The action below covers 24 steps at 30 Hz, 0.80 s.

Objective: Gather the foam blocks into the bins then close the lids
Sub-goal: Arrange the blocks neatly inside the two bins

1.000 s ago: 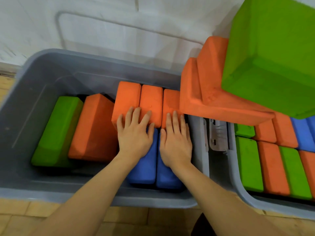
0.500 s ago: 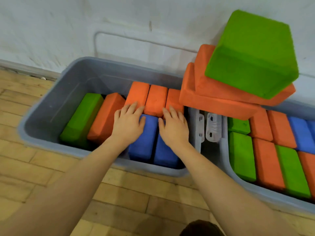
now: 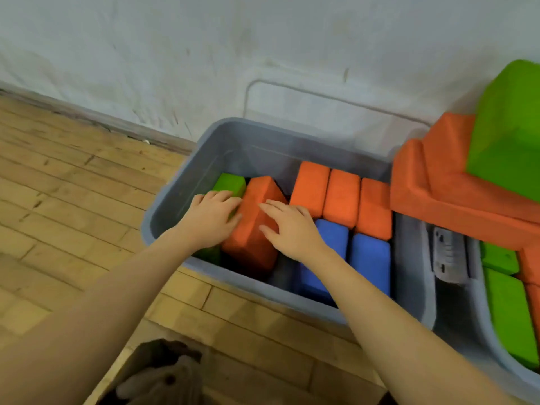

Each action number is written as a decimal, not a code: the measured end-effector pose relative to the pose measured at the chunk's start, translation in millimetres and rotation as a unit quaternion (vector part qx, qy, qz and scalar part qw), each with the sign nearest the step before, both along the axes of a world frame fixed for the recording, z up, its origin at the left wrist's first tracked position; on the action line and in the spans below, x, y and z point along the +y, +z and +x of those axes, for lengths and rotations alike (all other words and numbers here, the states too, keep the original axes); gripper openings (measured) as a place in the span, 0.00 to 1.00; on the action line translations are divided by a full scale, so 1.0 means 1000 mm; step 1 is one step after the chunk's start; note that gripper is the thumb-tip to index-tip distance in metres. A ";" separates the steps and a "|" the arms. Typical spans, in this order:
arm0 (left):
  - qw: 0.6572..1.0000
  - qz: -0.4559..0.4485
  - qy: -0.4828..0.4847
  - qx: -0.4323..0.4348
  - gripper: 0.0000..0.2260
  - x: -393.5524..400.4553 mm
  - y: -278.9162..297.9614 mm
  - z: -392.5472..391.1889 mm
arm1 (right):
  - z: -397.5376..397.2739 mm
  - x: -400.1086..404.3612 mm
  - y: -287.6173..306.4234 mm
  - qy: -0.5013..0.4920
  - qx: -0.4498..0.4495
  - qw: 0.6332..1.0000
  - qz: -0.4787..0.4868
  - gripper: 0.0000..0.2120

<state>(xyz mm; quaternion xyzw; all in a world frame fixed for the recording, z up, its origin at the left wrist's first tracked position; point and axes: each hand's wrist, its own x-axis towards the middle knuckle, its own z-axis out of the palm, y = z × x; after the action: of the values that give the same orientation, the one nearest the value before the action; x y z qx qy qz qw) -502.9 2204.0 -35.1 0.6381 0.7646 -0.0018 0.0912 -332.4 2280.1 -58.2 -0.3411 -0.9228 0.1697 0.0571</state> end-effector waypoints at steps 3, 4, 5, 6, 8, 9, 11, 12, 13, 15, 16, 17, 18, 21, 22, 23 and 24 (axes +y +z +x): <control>0.990 -0.088 -0.097 0.057 0.37 0.014 -0.016 -0.042 | -0.034 0.006 -0.026 0.023 -0.071 0.997 -0.010 0.29; 0.983 -0.121 -0.122 0.070 0.43 0.018 -0.022 -0.054 | -0.042 0.009 -0.036 0.030 -0.094 0.995 -0.014 0.31; 0.976 -0.152 -0.136 0.077 0.46 0.021 -0.029 -0.063 | -0.049 0.011 -0.045 0.038 -0.119 0.992 -0.015 0.33; 0.970 -0.181 -0.144 0.077 0.44 0.025 -0.037 -0.070 | -0.055 0.012 -0.053 0.047 -0.145 0.988 -0.011 0.35; 0.961 -0.230 -0.147 0.046 0.43 0.030 -0.050 -0.074 | -0.062 0.015 -0.065 0.061 -0.199 0.978 0.005 0.44; 0.957 -0.250 -0.142 0.026 0.45 0.032 -0.055 -0.073 | -0.063 0.016 -0.069 0.065 -0.226 0.972 0.018 0.49; 0.952 -0.278 -0.132 -0.004 0.46 0.037 -0.063 -0.070 | -0.063 0.016 -0.075 0.068 -0.251 0.964 0.060 0.55; 0.951 -0.282 -0.128 -0.016 0.47 0.038 -0.065 -0.070 | -0.062 0.016 -0.077 0.068 -0.251 0.963 0.075 0.55; 0.951 -0.283 -0.126 -0.024 0.49 0.039 -0.066 -0.070 | -0.061 0.015 -0.076 0.067 -0.246 0.964 0.082 0.53; 0.950 -0.278 -0.137 -0.029 0.53 0.039 -0.068 -0.075 | -0.059 0.014 -0.075 0.070 -0.221 0.968 0.093 0.47; 0.948 -0.281 -0.146 -0.028 0.55 0.039 -0.069 -0.077 | -0.058 0.014 -0.073 0.072 -0.196 0.972 0.107 0.43; 0.945 -0.286 -0.154 -0.025 0.58 0.038 -0.070 -0.079 | -0.057 0.014 -0.071 0.074 -0.176 0.974 0.124 0.39; 0.942 -0.290 -0.165 -0.017 0.60 0.038 -0.071 -0.080 | -0.055 0.015 -0.068 0.072 -0.161 0.974 0.144 0.37; 0.940 -0.276 -0.197 0.034 0.63 0.037 -0.076 -0.077 | -0.045 0.022 -0.066 0.045 -0.126 0.971 0.197 0.32; 0.943 -0.264 -0.198 0.042 0.62 0.038 -0.076 -0.076 | -0.043 0.023 -0.066 0.039 -0.120 0.971 0.205 0.30; 0.946 -0.254 -0.195 0.045 0.60 0.040 -0.075 -0.076 | -0.041 0.022 -0.066 0.034 -0.112 0.971 0.211 0.28; 0.948 -0.246 -0.195 0.051 0.57 0.040 -0.073 -0.075 | -0.040 0.020 -0.068 0.025 -0.105 0.972 0.208 0.26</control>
<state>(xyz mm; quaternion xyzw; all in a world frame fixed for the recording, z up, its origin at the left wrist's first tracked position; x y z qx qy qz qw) -577.8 2244.2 -108.0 0.7312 0.6048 -0.2401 0.2045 -372.0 2299.8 -126.2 -0.3143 -0.9470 -0.0611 0.0247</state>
